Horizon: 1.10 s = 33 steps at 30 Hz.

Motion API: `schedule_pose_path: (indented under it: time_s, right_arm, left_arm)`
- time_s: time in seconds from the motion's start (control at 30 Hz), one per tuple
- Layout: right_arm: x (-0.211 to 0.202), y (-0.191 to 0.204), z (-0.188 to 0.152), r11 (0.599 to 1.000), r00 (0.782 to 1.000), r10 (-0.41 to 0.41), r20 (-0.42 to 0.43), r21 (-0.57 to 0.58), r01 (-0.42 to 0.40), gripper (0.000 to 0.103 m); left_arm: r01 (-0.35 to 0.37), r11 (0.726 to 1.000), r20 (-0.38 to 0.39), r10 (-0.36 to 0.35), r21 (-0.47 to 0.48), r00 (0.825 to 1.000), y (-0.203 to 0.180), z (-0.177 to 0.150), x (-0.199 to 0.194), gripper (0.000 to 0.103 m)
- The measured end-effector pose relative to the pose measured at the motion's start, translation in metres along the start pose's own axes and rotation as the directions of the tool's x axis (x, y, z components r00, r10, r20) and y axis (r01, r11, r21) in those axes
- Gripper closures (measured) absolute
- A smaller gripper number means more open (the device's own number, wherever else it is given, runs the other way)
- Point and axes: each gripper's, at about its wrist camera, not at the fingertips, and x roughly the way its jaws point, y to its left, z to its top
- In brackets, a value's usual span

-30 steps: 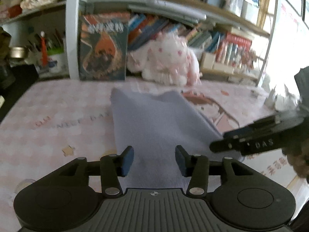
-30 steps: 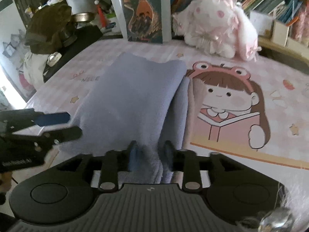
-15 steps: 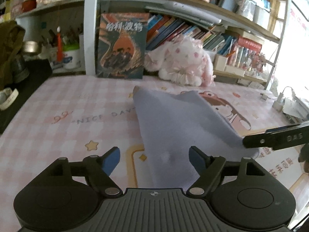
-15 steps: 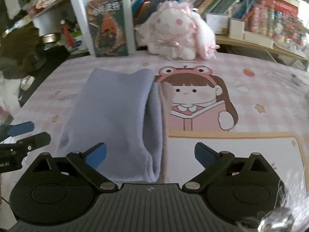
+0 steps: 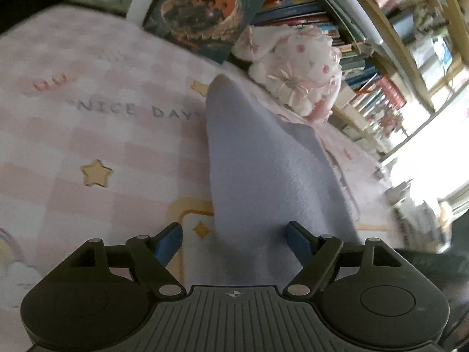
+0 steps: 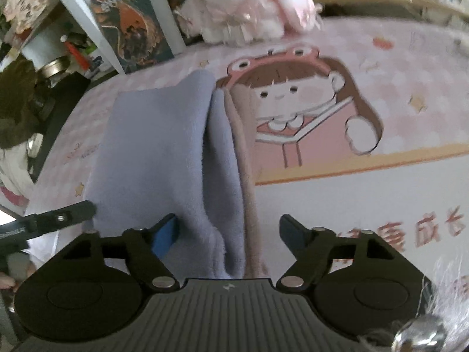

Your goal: Fold clothes

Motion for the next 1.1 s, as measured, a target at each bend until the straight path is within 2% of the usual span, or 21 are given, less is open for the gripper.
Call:
schedule_pose_path:
  time_s: [0.1, 0.13, 0.23, 0.3, 0.4, 0.47, 0.67, 0.73, 0.77, 0.83, 0.97, 1.03, 1.1]
  right_arm:
    - [0.004, -0.001, -0.001, 0.997, 0.999, 0.041, -0.001, 0.058, -0.041, 0.041]
    - [0.004, 0.001, -0.002, 0.998, 0.999, 0.036, 0.0, 0.052, -0.036, 0.042]
    - [0.001, 0.008, -0.004, 1.0, 1.0, 0.018, 0.008, 0.007, -0.018, 0.054]
    - [-0.004, 0.015, -0.007, 0.999, 1.0, 0.0, 0.028, -0.037, 0.001, 0.068]
    - [-0.017, 0.024, -0.014, 0.995, 0.998, -0.007, 0.057, -0.102, 0.012, 0.074]
    - [-0.025, 0.024, -0.02, 0.996, 0.999, 0.003, 0.039, -0.086, 0.0, 0.074]
    - [-0.039, 0.016, -0.04, 0.999, 0.999, 0.017, -0.045, -0.038, -0.018, 0.073]
    - [-0.039, 0.014, -0.042, 1.0, 0.998, 0.021, -0.053, -0.017, -0.022, 0.069]
    - [-0.035, 0.012, -0.042, 1.0, 0.998, 0.02, -0.06, -0.004, -0.021, 0.062]
    - [-0.028, 0.008, -0.041, 1.0, 0.997, 0.019, -0.075, 0.022, -0.018, 0.057]
    - [-0.017, 0.001, -0.04, 0.995, 0.995, 0.063, -0.079, 0.081, -0.057, 0.047]
    - [-0.016, -0.001, -0.04, 0.992, 0.994, 0.08, -0.07, 0.103, -0.073, 0.053]
    - [-0.021, 0.008, -0.041, 0.998, 0.997, 0.059, -0.052, 0.036, -0.057, 0.066]
  left_arm:
    - [0.023, 1.0, -0.011, -0.023, -0.02, 1.0, -0.001, 0.004, 0.006, 0.027]
    - [0.027, 1.0, -0.014, -0.027, -0.016, 1.0, -0.003, 0.004, 0.006, 0.04]
    - [0.039, 0.999, -0.024, -0.039, -0.004, 0.999, -0.008, 0.004, 0.005, 0.05]
    - [0.048, 0.999, -0.03, -0.047, 0.004, 0.998, -0.011, 0.005, 0.005, 0.058]
    - [0.035, 0.998, -0.051, -0.032, 0.049, 0.998, -0.02, 0.003, -0.001, 0.059]
    - [0.039, 0.997, -0.075, -0.033, 0.072, 0.997, -0.023, -0.002, -0.007, 0.059]
    - [0.074, 0.997, -0.137, -0.074, -0.006, 0.988, -0.012, -0.023, -0.017, 0.057]
    - [0.077, 0.997, -0.141, -0.08, -0.027, 0.987, -0.009, -0.022, -0.014, 0.052]
    - [0.083, 0.996, -0.146, -0.087, -0.034, 0.986, -0.008, -0.021, -0.012, 0.05]
    - [0.092, 0.995, -0.152, -0.098, -0.042, 0.983, -0.007, -0.02, -0.008, 0.047]
    - [0.119, 0.987, -0.154, -0.135, -0.108, 0.979, -0.001, -0.022, -0.003, 0.045]
    - [0.115, 0.987, -0.152, -0.132, -0.112, 0.98, -0.002, -0.022, -0.003, 0.05]
    - [0.088, 0.995, -0.148, -0.095, -0.048, 0.984, -0.013, -0.022, -0.007, 0.056]
